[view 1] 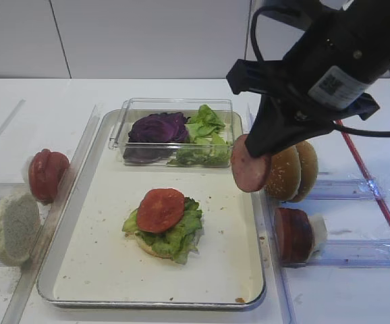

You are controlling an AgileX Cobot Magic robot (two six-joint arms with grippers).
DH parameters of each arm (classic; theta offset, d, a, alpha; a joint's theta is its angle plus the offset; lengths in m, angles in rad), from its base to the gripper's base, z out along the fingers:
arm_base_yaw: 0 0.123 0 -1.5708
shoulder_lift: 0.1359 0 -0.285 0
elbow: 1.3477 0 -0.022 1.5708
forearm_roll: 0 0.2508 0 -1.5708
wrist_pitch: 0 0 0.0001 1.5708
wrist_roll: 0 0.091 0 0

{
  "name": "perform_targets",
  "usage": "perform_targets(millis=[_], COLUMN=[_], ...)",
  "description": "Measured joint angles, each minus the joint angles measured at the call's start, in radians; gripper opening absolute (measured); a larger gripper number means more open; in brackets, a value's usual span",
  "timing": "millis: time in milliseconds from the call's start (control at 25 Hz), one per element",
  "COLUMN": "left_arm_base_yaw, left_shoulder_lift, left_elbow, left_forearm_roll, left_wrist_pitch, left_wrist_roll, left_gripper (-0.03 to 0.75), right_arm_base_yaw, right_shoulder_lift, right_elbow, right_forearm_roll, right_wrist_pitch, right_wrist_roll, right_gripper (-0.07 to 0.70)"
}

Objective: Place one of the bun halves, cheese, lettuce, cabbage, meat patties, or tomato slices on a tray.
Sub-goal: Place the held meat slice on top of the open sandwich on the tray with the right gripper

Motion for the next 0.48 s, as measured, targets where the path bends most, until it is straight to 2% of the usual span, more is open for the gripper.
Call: perform_targets(millis=[160, 280, 480], left_arm_base_yaw=[0.0, 0.0, 0.0], left_shoulder_lift=[0.0, 0.0, 0.0], left_elbow=[0.0, 0.0, 0.0], left_forearm_roll=[0.0, 0.0, 0.0], left_wrist_pitch=[0.0, 0.0, 0.0], left_wrist_roll=[0.0, 0.0, 0.0], left_gripper=[0.492, 0.492, 0.492], right_arm_base_yaw=[0.0, 0.0, 0.0], right_shoulder_lift=[0.0, 0.015, 0.046], right_elbow=[0.0, 0.0, 0.0], right_forearm_roll=[0.037, 0.074, 0.206], right_wrist_pitch=[-0.037, -0.038, -0.038], right_wrist_roll=[-0.036, -0.056, -0.16], right_gripper=[0.107, 0.107, 0.107])
